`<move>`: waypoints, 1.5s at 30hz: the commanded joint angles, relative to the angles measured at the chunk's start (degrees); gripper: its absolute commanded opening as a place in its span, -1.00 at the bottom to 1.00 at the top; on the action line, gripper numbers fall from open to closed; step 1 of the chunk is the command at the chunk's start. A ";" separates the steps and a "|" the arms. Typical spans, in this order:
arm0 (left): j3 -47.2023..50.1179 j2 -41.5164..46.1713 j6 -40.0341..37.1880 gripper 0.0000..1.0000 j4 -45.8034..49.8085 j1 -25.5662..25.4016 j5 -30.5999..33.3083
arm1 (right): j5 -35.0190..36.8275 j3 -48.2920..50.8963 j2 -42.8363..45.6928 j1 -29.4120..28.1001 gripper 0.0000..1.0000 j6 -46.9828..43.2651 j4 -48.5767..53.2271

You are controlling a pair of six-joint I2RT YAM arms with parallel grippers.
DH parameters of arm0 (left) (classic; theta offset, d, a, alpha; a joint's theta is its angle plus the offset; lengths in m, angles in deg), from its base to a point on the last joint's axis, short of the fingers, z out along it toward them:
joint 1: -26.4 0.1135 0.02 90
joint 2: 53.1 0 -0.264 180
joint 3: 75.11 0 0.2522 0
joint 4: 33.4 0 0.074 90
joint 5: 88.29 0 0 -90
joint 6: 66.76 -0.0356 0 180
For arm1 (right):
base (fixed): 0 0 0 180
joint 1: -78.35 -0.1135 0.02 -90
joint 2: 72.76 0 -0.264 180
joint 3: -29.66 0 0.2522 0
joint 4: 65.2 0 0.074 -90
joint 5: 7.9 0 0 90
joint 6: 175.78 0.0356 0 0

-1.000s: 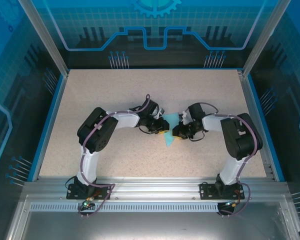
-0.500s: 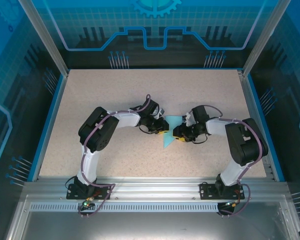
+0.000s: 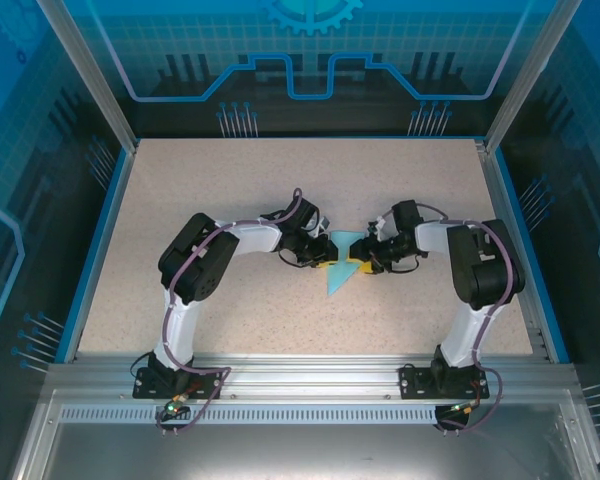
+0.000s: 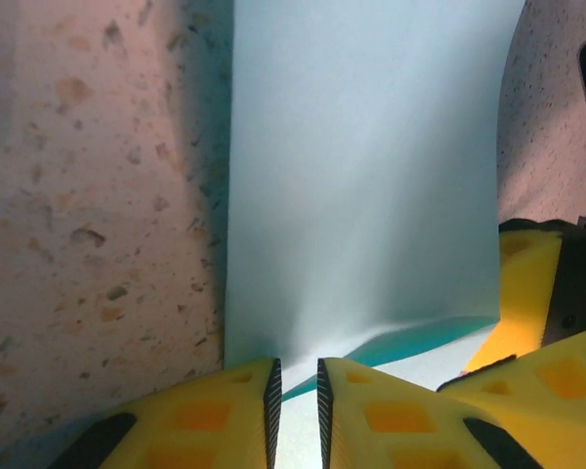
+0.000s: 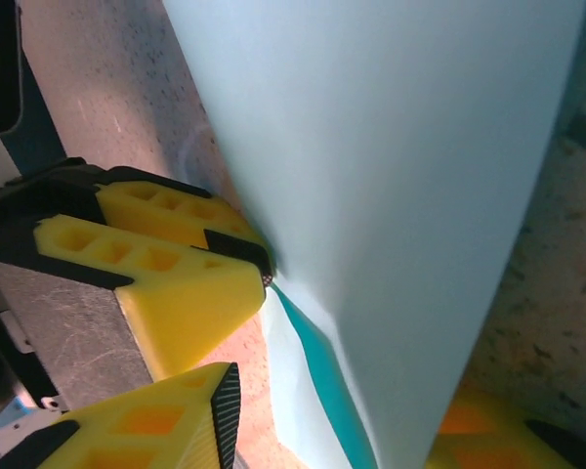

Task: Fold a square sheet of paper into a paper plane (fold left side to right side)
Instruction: Fold the wing for the fifth time at the center of the table.

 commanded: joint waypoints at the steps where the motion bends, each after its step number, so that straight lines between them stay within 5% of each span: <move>1: -0.62 -1.80 -1.85 -0.57 2.94 0.14 1.87 | 3.55 -3.10 -2.63 2.84 -0.20 -3.20 -4.03; 14: -0.62 -1.49 -2.41 -0.57 2.60 0.17 1.49 | 2.89 -8.92 -6.10 4.44 -0.33 -4.83 -3.71; 24: -0.93 -1.09 -3.72 -0.54 2.33 0.17 1.14 | 3.62 -7.32 -5.22 4.01 -0.85 -5.58 -2.58; 34: -2.99 4.42 -9.56 -0.27 6.97 0.15 2.93 | 7.37 -4.42 -1.60 3.32 -1.00 -5.61 -1.23; 45: 3.40 18.73 -13.56 0.18 7.98 -0.66 13.45 | 8.47 -4.03 -0.65 2.64 -1.00 -5.75 -0.35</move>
